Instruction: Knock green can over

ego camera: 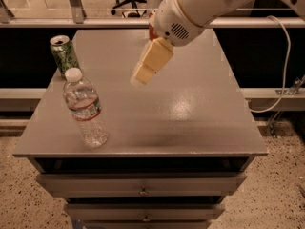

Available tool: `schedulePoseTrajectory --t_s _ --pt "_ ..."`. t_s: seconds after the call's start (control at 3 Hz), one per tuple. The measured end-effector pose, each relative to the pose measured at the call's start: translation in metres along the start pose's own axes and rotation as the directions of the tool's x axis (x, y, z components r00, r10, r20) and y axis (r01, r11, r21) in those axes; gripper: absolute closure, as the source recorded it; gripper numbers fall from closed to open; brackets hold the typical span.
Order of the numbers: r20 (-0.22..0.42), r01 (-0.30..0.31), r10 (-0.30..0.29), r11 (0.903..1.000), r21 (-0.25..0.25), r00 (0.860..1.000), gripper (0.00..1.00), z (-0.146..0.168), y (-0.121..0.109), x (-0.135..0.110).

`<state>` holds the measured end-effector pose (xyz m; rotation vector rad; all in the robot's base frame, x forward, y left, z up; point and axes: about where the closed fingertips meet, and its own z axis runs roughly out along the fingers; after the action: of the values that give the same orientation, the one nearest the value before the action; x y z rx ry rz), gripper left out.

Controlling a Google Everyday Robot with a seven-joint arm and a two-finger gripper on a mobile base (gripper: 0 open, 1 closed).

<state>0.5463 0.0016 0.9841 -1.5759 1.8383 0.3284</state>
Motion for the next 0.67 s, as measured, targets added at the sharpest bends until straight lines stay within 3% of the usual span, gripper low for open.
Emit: schedulePoseTrajectory --t_s 0.33,0.67 --pt "0.077 -0.008 0.008 1.0 0.001 0.997 0.0 0.029 -0.003 -0.018" --pt "0.188 -0.031 0.03 0.9995 0.004 0.982 0.0 0.081 -0.018 -0.05"
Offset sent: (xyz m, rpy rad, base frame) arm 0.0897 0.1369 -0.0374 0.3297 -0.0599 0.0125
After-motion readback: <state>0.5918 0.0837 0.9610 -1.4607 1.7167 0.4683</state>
